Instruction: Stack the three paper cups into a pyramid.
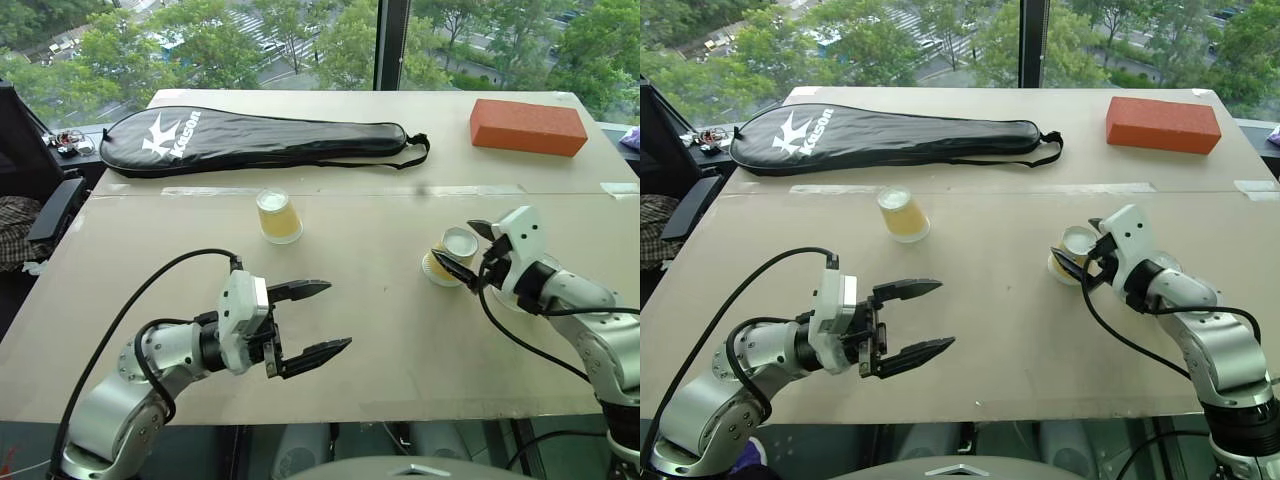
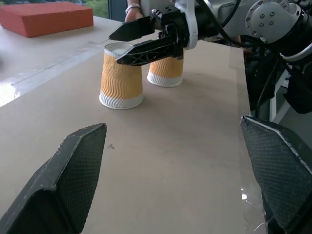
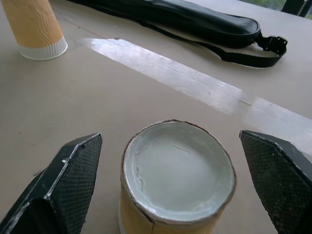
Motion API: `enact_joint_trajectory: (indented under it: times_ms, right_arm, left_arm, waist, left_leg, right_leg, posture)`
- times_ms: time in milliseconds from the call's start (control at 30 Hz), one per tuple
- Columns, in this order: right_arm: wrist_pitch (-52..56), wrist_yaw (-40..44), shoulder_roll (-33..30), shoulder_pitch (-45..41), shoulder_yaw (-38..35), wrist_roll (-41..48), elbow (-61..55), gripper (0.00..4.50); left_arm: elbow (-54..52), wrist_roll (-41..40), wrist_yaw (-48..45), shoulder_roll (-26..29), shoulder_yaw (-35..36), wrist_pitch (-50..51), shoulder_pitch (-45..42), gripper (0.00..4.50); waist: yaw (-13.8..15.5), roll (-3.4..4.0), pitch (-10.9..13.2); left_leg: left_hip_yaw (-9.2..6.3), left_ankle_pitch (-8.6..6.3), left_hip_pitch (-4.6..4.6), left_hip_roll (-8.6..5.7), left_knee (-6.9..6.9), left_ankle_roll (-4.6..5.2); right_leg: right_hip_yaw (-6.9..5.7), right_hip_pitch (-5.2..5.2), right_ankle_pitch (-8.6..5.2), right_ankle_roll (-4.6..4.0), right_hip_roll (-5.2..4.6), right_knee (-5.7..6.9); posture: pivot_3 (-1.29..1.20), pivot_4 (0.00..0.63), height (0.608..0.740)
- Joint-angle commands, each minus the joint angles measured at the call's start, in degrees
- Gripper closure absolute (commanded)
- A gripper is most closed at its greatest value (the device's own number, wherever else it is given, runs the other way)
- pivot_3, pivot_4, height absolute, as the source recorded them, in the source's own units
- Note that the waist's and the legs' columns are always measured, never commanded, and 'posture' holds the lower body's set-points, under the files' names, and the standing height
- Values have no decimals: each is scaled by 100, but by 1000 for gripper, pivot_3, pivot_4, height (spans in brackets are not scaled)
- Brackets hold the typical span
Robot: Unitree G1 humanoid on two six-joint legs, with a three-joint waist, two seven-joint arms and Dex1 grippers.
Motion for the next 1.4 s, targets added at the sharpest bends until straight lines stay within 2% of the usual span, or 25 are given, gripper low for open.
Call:
enact_joint_trajectory:
  times_ms: [33,133,500,700,767,867,1033,1133,1267,1400]
  right_arm:
    - [84,36,-22,-213,26,-83,54,825]
    - [167,120,-58,-346,49,-72,104,2254]
    - [-107,608,-100,-604,285,-230,141,2286]
    - [-513,806,-106,-1187,592,-745,1044,2286]
    - [-523,873,-45,-1330,563,-740,1371,1247]
    - [-839,1265,-137,-1344,648,-786,1528,35]
    - [-1454,1608,2,-1176,-37,-208,1114,35]
    - [-1680,2287,-137,-848,-538,538,636,35]
    - [-1774,2881,-359,-52,-1116,1318,-181,35]
    - [-1879,2784,-351,1084,-1552,1517,-985,35]
  left_arm:
    - [-354,23,151,-9,98,-127,97,0]
    - [-435,36,235,-20,107,-126,194,0]
    - [-436,89,599,-171,154,-183,372,0]
    - [-368,84,694,-256,317,-318,565,0]
    - [-326,125,727,-296,375,-394,638,0]
    - [-211,71,863,-413,564,-425,706,0]
    - [511,186,1442,-707,1151,-446,528,0]
    - [1183,342,1737,-606,1363,-317,-32,0]
    - [2113,639,1709,-242,1308,-196,-907,0]
    - [3144,936,1404,49,1004,-212,-1869,0]
  waist:
    - [0,0,0]
    - [-2,0,0]
    - [-40,1,1]
    - [-94,0,3]
    - [-99,0,3]
    - [-87,0,3]
    - [-89,0,6]
    - [-51,-1,8]
    - [40,-7,10]
    - [46,-12,11]
  left_leg:
    - [1,0,-1,0,0,0]
    - [4,0,-3,-1,0,0]
    - [1,0,0,0,-1,0]
    - [3,0,0,0,0,0]
    - [3,0,0,-1,-1,0]
    - [0,0,-2,-1,-3,0]
    - [-4,0,-4,0,-5,0]
    - [-13,0,-4,-1,-4,0]
    - [-21,0,-4,0,-2,0]
    - [-16,0,-6,-3,-3,0]
  right_leg:
    - [1,0,1,-2,-1,0]
    - [3,-1,2,-3,-1,-1]
    - [1,-1,0,0,0,-1]
    - [2,-1,2,-3,0,-1]
    - [2,-2,2,-3,0,-1]
    - [-1,-2,3,-4,-1,-1]
    - [-3,-5,3,-3,0,-1]
    - [-15,-2,3,-3,1,1]
    - [-24,2,3,-2,2,1]
    - [-21,2,3,-2,0,1]
  posture:
    - [0,150,740]
    - [0,150,740]
    - [0,150,740]
    - [0,150,740]
    - [0,150,740]
    - [0,150,740]
    - [0,150,740]
    - [0,150,740]
    - [0,150,740]
    - [0,150,740]
